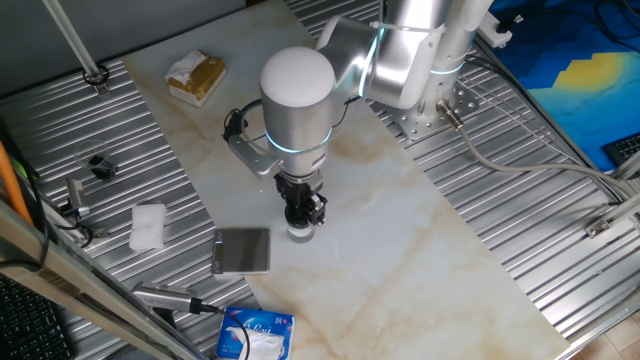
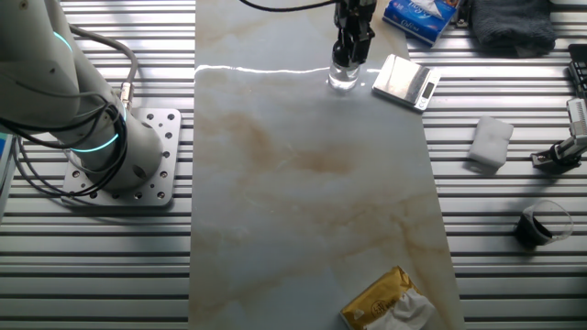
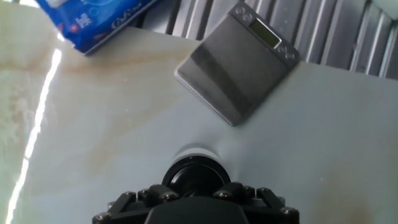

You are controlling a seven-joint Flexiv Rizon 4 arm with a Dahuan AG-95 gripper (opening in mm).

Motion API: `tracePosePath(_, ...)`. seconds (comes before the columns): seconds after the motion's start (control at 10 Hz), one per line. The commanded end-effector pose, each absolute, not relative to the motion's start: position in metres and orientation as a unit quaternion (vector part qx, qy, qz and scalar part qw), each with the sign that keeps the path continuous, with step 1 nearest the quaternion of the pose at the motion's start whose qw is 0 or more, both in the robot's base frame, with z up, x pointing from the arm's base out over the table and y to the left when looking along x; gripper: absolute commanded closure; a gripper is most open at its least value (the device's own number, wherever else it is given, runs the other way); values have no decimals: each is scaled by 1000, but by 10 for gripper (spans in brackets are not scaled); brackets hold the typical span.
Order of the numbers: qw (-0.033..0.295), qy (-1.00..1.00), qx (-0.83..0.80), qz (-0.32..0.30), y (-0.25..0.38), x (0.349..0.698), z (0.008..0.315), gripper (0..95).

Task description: Screw the lid onto the jar

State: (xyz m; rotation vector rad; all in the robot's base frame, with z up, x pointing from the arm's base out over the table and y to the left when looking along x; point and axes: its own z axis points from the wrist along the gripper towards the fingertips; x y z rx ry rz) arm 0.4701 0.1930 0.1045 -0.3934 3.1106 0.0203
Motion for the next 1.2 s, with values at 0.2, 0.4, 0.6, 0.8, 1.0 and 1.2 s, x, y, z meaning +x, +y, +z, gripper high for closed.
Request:
tracePosePath(0.2, 1, 998, -69, 7, 193, 470, 104, 950)
tracePosePath(0.4, 0, 999, -47, 7, 193, 470, 104, 950)
tracePosePath(0.6, 0, 1000, -25, 8, 193, 470, 104, 950)
tracePosePath(0.8, 0, 1000, 5, 7, 193, 470, 104, 950)
tracePosePath(1.0, 0, 999, 31, 7, 193, 470, 104, 950)
tracePosePath(1.2, -1, 997, 77, 8, 193, 470, 104, 950)
